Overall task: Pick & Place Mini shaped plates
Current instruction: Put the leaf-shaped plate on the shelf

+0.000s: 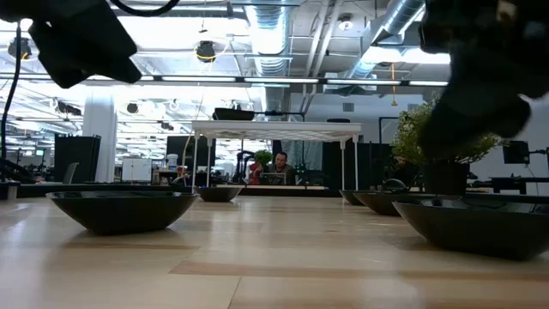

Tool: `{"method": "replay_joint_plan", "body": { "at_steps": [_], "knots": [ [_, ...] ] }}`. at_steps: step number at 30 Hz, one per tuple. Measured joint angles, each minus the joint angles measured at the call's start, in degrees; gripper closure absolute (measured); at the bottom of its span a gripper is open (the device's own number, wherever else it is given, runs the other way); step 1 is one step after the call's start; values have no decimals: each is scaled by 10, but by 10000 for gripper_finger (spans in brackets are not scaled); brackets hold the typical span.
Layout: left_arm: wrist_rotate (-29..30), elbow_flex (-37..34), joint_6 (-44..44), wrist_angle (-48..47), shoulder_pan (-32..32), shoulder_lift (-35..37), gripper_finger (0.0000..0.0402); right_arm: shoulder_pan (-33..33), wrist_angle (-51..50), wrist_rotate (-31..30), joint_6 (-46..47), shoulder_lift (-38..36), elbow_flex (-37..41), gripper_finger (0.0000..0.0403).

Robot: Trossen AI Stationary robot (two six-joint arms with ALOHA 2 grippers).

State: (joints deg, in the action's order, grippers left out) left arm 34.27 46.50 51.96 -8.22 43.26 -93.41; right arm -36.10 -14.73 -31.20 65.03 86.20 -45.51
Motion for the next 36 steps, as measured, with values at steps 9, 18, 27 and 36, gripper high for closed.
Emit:
{"method": "replay_joint_plan", "body": {
  "at_steps": [9,18,27,36],
  "knots": [
    [0,0,0,22,14,0,270,-4,4,130,30,80,-30,291],
    [0,0,0,27,14,0,270,-2,3,151,25,86,-36,291],
    [0,0,0,29,13,0,270,-1,2,160,25,87,-36,304],
    [0,0,-2,30,13,0,270,-1,2,160,28,87,-36,375]
  ]
}}
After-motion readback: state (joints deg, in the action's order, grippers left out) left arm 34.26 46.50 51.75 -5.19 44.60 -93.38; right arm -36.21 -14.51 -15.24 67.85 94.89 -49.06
